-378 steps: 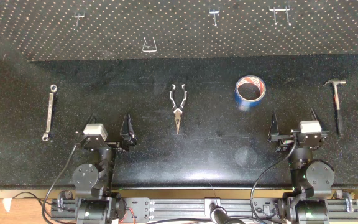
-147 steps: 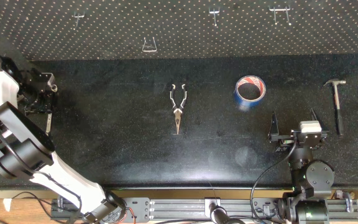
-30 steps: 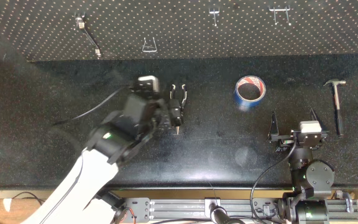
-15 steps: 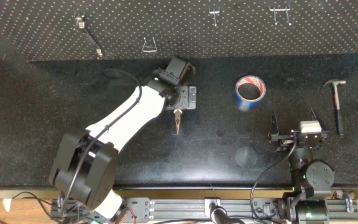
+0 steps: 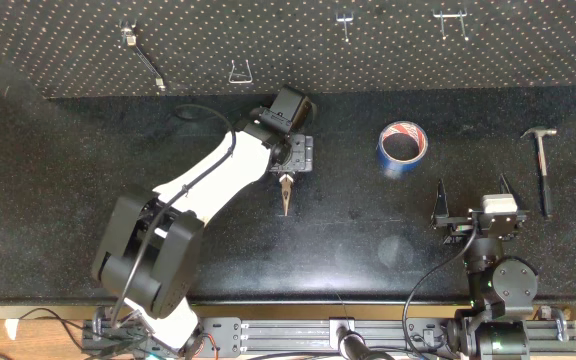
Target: Place Tools Onto Pegboard
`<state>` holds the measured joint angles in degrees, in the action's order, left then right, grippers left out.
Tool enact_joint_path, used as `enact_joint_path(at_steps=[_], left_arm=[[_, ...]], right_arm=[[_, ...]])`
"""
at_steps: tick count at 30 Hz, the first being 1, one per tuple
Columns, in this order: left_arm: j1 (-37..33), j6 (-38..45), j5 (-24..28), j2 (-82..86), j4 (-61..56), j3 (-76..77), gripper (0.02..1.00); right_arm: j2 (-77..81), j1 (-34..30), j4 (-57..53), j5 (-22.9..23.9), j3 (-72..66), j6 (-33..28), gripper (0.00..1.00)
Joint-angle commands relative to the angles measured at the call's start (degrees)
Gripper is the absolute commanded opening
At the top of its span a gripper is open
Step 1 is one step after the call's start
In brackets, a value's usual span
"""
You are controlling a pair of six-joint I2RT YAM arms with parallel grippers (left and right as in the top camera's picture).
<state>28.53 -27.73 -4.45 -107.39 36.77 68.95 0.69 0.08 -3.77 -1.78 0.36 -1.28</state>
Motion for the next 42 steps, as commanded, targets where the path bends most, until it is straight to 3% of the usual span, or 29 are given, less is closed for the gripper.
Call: enact_joint_path(at_steps=[1, 3, 19, 24, 27, 29, 31, 32, 39, 42], left_arm=[[0.0, 0.4, 0.8, -1.9, -0.2, 1.1, 0.757], [0.0, 0.4, 0.8, -2.0, -0.6, 1.1, 0.766], [0.0, 0.4, 1.2, -2.0, -1.0, 1.1, 0.483], [0.0, 0.4, 1.2, -2.0, -1.0, 1.1, 0.467], [0.0, 0.4, 1.2, -2.0, -1.0, 1.1, 0.406], [0.0, 0.4, 1.2, -2.0, -1.0, 1.1, 0.308], [0.0, 0.4, 1.2, -2.0, -1.0, 1.1, 0.071], [0.0, 0.4, 1.2, -2.0, -1.0, 1.1, 0.027], [-0.1, 1.0, -0.4, 1.4, -1.0, 1.1, 0.029], [-0.5, 1.9, -5.4, 9.9, 2.2, 1.1, 0.027]], right_arm=[[-0.5, 0.2, -0.3, 0.0, -0.1, -0.8, 0.976], [-0.5, 0.2, -0.3, 0.0, -0.1, -0.8, 0.974], [-0.5, 0.2, -0.3, 0.1, -0.1, -0.8, 0.974], [-0.5, 0.2, -0.3, 0.0, -0.1, -0.8, 0.976], [-0.5, 0.2, -0.3, 0.0, -0.1, -0.8, 0.976], [-0.5, 0.2, -0.3, 0.1, -0.1, -0.8, 0.976], [-0.5, 0.2, -0.3, 0.0, -0.1, -0.8, 0.976], [-0.5, 0.2, -0.3, 0.0, -0.1, -0.8, 0.976], [-0.5, 0.2, -0.3, 0.0, -0.1, -0.8, 0.976], [-0.5, 0.2, -0.3, 0.0, -0.1, -0.8, 0.976]])
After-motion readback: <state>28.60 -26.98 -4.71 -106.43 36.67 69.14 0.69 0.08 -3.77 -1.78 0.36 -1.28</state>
